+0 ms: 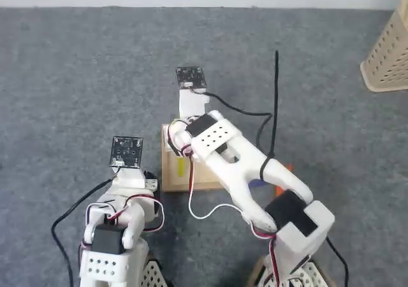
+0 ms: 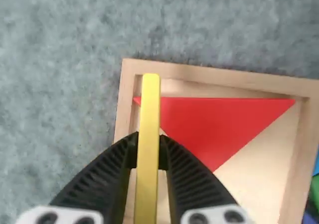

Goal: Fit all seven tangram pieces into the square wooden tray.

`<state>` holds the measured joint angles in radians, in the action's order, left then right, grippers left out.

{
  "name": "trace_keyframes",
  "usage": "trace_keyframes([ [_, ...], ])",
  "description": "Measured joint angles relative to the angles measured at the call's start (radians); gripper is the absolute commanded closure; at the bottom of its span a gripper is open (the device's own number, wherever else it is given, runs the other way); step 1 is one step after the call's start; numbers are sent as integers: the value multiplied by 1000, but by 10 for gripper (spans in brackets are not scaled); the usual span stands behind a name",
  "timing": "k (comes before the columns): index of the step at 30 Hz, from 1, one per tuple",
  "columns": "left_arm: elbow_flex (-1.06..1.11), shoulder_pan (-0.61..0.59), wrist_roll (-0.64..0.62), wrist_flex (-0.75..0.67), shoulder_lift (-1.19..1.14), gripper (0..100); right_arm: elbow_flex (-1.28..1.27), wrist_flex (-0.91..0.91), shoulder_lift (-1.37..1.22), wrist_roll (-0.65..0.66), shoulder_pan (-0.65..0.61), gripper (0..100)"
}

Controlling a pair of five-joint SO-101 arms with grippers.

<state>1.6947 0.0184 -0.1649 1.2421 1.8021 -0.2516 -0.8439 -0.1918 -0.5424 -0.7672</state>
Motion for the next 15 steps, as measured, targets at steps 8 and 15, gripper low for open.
trace_keyframes([
  [8,0,0,0,15,0,987,0,0,-3,103,-5,987],
  [15,0,2,0,15,0,987,0,0,-3,140,-32,852],
])
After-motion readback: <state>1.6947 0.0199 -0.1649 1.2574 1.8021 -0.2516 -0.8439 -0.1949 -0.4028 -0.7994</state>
